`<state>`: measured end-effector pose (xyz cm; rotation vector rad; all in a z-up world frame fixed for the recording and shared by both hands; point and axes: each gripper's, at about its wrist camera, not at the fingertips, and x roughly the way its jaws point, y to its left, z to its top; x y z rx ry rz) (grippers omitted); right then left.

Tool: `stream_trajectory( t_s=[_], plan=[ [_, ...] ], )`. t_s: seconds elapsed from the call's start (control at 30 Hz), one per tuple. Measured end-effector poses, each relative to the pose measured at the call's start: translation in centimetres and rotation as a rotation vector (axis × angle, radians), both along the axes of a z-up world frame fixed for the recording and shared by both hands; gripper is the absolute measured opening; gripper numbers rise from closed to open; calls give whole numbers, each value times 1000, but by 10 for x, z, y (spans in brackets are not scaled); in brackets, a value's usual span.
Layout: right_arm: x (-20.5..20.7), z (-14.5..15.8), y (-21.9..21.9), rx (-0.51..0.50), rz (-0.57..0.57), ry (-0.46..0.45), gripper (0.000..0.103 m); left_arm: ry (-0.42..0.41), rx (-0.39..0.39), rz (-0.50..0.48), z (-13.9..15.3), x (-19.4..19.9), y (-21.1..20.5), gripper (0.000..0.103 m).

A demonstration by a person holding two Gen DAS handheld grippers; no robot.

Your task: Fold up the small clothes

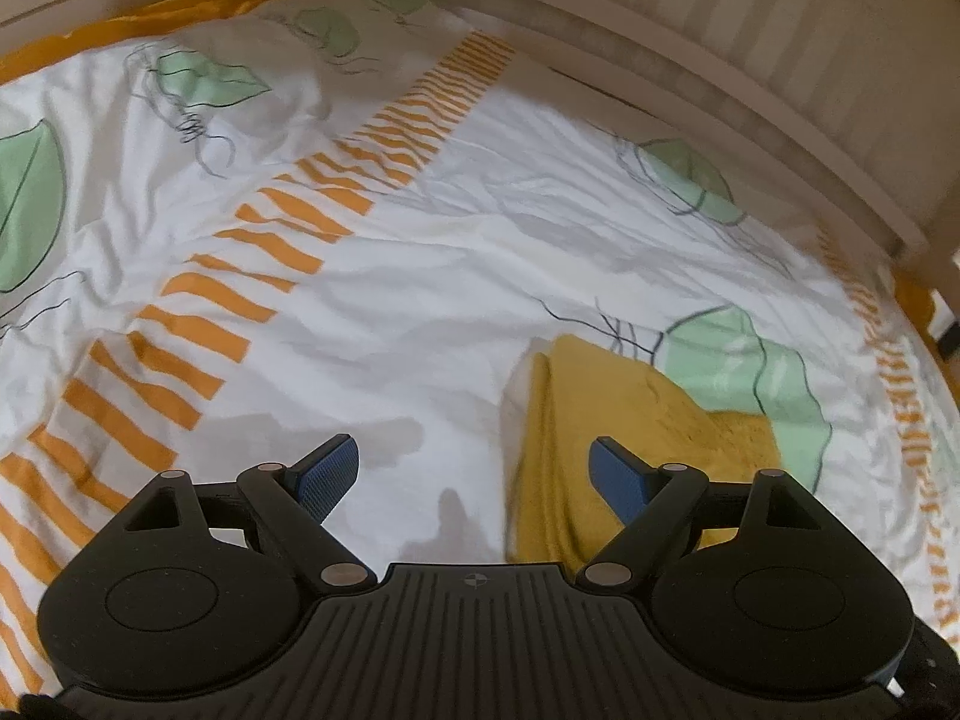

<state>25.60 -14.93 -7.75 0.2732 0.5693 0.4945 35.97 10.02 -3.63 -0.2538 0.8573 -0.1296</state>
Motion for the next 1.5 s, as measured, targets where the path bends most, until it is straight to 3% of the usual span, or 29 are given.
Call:
stream_trajectory(
  t_s=[0.13,0.37,0.47,0.73,0.87,1.0,1.23,1.5],
  plan=[
    [1,-11,9,-11,43,25,84,6,15,-40,-3,-1,-10,84],
    [-4,-37,52,-64,254,150,84,37,19,-79,-12,-3,-17,84],
    [-19,-35,59,-115,269,117,84,61,17,-99,-17,-3,-20,84],
    [-44,-18,16,-116,52,86,80,140,-52,-185,-28,-10,-29,83],
    [-58,-13,2,-241,-53,47,78,177,-90,-243,-34,-19,-39,73],
    [-63,-15,0,-409,-116,20,78,201,-70,-268,-39,-25,-45,73],
    [-60,-25,-5,-581,-163,-13,77,233,-170,-281,-44,-26,-45,72],
    [-67,-33,7,-701,-125,-57,77,235,-186,-275,-46,-23,-46,72]
  ],
)
